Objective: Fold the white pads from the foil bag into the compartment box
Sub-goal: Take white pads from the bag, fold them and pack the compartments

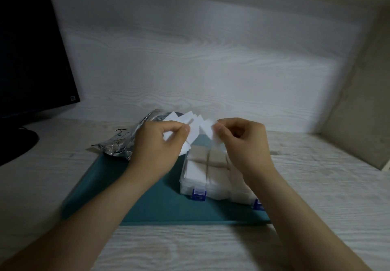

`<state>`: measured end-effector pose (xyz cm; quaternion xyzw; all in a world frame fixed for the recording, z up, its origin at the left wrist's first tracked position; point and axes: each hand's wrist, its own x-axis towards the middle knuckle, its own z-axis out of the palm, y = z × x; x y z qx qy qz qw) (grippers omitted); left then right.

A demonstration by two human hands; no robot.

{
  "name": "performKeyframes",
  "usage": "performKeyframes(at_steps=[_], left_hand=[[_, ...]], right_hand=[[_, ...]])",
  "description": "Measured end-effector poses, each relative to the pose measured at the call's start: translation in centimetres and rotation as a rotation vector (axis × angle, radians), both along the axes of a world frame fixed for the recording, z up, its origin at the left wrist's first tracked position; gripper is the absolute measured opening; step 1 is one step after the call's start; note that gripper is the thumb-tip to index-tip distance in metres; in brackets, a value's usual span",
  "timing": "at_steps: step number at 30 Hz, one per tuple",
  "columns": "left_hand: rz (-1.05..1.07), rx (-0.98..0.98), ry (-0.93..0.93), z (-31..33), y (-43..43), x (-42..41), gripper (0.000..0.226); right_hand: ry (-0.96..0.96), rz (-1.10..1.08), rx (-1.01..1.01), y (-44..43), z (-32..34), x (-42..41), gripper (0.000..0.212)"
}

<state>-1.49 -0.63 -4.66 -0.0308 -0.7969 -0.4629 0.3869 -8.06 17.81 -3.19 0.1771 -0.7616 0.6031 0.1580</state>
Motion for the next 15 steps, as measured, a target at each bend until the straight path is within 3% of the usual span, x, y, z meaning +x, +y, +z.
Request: performKeyframes(at_steps=[3,5,8,15], left_hand=[[0.043,0.052,0.019,0.2,0.6,0.4,0.016],[0.015,0.088,0.024,0.2,0.9,0.5,0.016],[-0.084,0.154,0.004,0.1,0.7,0.2,0.021],[-0.226,0.312,-0.062,0.7,1.5,0.6,0.021]], right_hand=[[-0.319,0.243,-0.316,-0.1,0.8,0.9,0.009],[-0.418,0.386,-0.397,-0.3,1.2,1.5,0.013],[-0.444,0.475,-0.375,-0.5,1.3,2.2,0.013],[-0.455,0.417,-0.372,-0.5,1.0,2.1,0.022]])
